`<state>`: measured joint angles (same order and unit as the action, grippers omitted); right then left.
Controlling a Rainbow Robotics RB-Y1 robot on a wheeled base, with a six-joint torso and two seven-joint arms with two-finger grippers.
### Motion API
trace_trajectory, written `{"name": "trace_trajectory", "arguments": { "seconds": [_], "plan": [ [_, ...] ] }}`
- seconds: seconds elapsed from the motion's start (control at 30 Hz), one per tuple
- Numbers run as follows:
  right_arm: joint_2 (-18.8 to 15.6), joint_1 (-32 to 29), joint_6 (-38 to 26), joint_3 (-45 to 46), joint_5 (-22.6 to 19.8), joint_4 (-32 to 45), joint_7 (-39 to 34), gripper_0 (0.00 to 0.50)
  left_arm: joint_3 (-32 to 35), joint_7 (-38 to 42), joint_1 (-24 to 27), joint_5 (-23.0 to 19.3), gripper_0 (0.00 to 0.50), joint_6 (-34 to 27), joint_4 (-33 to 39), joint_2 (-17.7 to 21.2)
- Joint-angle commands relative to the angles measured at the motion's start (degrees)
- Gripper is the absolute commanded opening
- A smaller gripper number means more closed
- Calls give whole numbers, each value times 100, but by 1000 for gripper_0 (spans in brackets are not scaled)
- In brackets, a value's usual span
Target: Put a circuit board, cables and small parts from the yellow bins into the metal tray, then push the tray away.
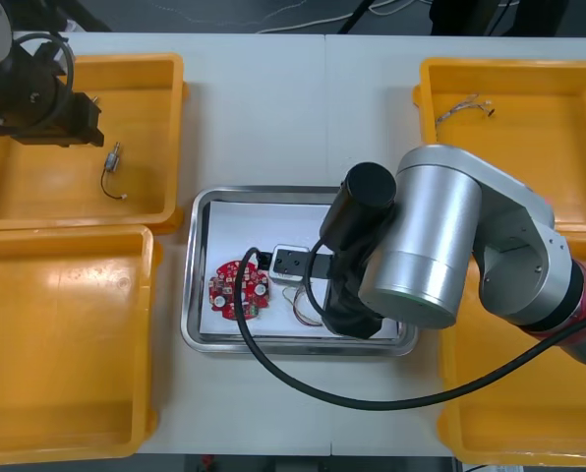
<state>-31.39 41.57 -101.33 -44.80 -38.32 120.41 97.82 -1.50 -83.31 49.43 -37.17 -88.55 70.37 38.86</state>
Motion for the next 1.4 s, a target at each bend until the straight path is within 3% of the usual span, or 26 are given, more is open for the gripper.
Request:
{"name": "trace_trajectory", "arguments": {
  "seconds": [0.03,0.2,0.37,0.77,1.2,1.4],
  "plan": [
    [125,141,-431,586,-150,484,-923,500,-43,-309,357,289,500,101,-23,-230],
    [133,-26,-867,1316,-440,695,-1679,500,-246,-379,366,605,500,304,-32,-371],
    [107,-175,-867,2019,-607,818,-2347,500,-298,-537,366,702,500,339,-50,-450],
    [-368,-509,-867,2959,-721,862,-3410,500,-351,-1267,357,579,500,576,-270,-476],
    [-517,-984,-867,4251,-510,730,-3463,500,-457,-1363,366,623,500,866,-507,-590],
    [-623,-1300,-867,4673,-106,607,-3357,500,-457,-1372,322,588,500,840,-560,-617]
  ]
}}
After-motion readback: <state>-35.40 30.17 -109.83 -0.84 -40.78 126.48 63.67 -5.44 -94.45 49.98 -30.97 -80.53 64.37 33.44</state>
